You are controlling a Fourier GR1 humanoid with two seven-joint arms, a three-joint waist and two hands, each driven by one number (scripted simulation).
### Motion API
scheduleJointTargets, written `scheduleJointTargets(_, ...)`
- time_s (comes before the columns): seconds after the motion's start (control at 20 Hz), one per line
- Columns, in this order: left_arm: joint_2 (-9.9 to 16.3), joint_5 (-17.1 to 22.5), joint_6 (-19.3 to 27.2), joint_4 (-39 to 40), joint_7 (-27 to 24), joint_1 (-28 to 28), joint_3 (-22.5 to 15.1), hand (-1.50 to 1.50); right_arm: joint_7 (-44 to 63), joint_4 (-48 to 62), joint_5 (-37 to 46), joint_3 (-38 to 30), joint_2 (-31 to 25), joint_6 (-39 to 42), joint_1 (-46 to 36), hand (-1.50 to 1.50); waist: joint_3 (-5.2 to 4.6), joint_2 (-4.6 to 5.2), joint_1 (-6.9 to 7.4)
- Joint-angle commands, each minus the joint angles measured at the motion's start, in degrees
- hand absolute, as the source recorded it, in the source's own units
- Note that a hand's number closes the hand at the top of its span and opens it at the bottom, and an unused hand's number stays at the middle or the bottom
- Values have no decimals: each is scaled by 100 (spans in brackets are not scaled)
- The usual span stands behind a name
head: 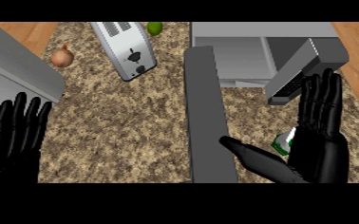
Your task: Pick up the milk, place it into the microwave and close the microwave
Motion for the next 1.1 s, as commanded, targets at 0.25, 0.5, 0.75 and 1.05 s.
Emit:
scheduleJointTargets(0.25,57,276,-557,-387,-406,991,69,-150,-616,766,-482,-820,-76,-229,130,-150,3,3,30)
scheduleJointTargets(0.5,76,378,-507,-295,-252,609,376,-150,-1237,686,-975,-769,13,-127,893,-150,4,2,-16)
scheduleJointTargets(0.75,58,445,-637,-774,-58,1032,324,-150,-1406,1334,-1534,-1654,-271,171,444,-150,4,2,7)
scheduleJointTargets(1.05,-176,307,-828,-517,-616,1396,324,-150,-2876,2297,-2053,-1583,15,130,1141,-150,5,1,2)
